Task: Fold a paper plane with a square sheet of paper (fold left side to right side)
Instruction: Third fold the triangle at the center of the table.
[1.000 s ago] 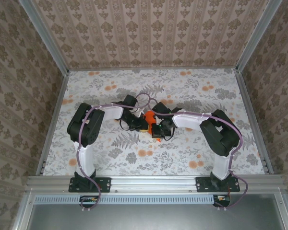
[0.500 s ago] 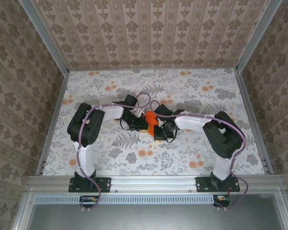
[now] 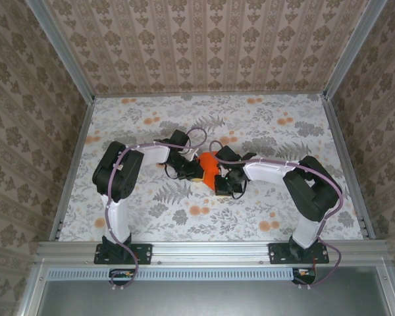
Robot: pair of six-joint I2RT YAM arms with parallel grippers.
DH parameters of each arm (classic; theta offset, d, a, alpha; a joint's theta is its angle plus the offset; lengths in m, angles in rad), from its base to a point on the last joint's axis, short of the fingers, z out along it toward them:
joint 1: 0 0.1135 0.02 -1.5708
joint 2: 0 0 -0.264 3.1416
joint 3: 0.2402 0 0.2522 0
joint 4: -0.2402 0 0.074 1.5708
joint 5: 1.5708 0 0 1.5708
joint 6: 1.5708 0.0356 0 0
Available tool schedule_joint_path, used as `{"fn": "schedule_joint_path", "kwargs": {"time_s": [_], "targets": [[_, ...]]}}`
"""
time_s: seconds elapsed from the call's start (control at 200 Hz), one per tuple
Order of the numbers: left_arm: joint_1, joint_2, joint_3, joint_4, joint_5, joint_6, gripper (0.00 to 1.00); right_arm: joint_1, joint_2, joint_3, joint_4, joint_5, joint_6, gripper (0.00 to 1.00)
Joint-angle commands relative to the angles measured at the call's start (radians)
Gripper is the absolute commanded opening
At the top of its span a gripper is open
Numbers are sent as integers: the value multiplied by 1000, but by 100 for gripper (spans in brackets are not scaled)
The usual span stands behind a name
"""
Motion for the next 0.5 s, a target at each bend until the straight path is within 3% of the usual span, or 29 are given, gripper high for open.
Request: {"fn": "schedule_joint_path", "kwargs": {"time_s": [0.0, 0.22, 0.495], "targets": [[1, 50, -31, -95, -172, 20, 7, -11, -46, -30, -133, 25, -6, 0], [0, 48, -24, -93, -161, 14, 7, -12, -125, 9, -21, -29, -16, 0], [0, 43, -27, -87, -158, 9, 7, -18, -10, 64, 56, -14, 7, 0]]}}
